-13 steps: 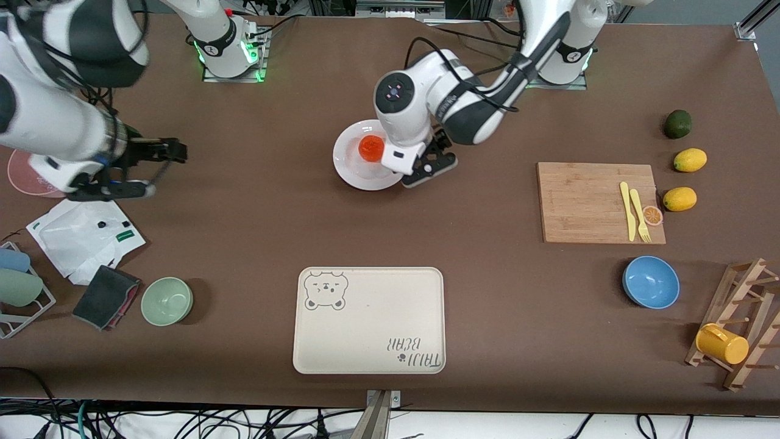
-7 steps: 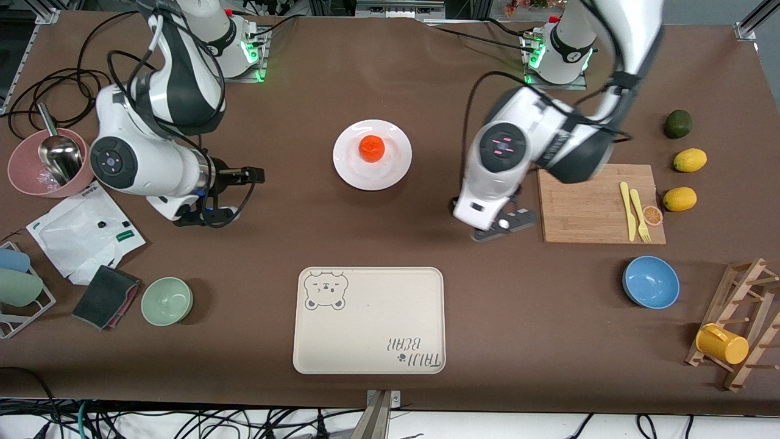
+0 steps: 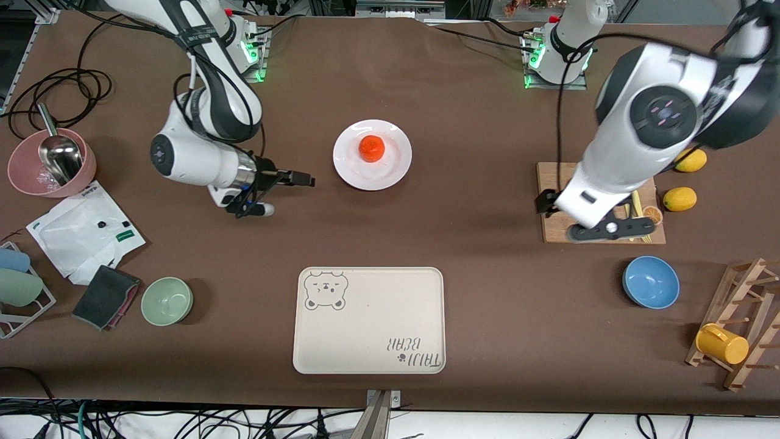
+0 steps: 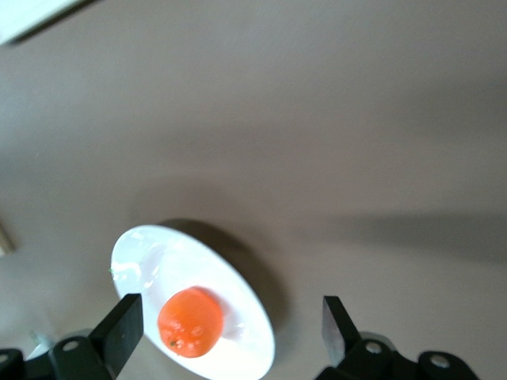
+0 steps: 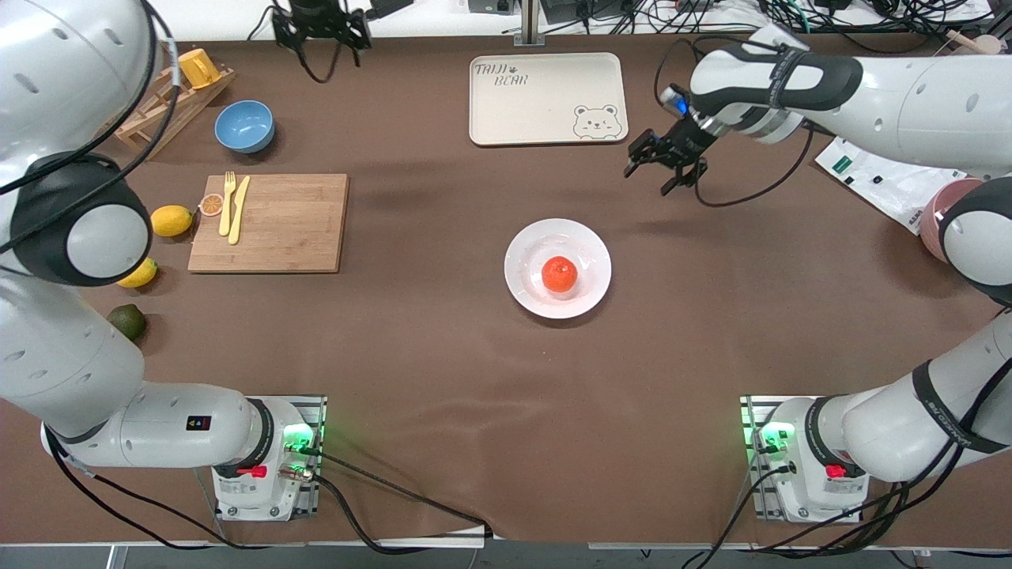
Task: Place orange and plate with both arms
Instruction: 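Release the orange onto the plate while the right gripper reaches toward the plate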
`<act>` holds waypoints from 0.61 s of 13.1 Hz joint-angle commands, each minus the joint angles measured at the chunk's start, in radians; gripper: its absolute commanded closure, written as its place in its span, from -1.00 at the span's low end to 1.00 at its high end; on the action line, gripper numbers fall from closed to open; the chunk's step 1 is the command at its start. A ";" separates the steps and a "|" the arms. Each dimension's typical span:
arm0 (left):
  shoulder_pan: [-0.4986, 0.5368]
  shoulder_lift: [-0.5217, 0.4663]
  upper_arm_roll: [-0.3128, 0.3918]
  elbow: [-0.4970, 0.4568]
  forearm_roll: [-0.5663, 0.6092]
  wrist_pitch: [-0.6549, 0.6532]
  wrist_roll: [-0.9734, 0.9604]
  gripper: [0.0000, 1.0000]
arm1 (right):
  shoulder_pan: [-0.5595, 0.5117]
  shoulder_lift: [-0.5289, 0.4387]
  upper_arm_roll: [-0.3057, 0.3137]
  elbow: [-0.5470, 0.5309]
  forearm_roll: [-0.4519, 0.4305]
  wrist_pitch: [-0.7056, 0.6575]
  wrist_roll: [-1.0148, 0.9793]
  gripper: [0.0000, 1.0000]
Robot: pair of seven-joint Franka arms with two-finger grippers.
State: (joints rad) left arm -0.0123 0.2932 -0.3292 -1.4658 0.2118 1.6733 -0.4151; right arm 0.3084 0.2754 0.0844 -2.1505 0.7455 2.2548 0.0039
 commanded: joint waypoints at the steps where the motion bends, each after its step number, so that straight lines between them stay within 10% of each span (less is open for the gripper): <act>1: -0.059 -0.100 0.164 -0.036 -0.090 -0.014 0.196 -1.00 | -0.009 -0.096 0.008 -0.139 0.100 0.034 -0.138 -1.00; 4: -0.190 -0.192 0.361 -0.132 -0.146 -0.011 0.364 -1.00 | -0.008 -0.162 0.043 -0.276 0.207 0.121 -0.237 -1.00; 8: -0.151 -0.308 0.354 -0.289 -0.196 0.009 0.387 -1.00 | -0.008 -0.150 0.153 -0.368 0.489 0.278 -0.508 -1.00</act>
State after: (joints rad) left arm -0.1801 0.0680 0.0173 -1.6572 0.0532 1.6557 -0.0617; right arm 0.3057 0.1473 0.1896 -2.4667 1.1258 2.4681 -0.3911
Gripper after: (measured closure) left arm 0.000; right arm 0.000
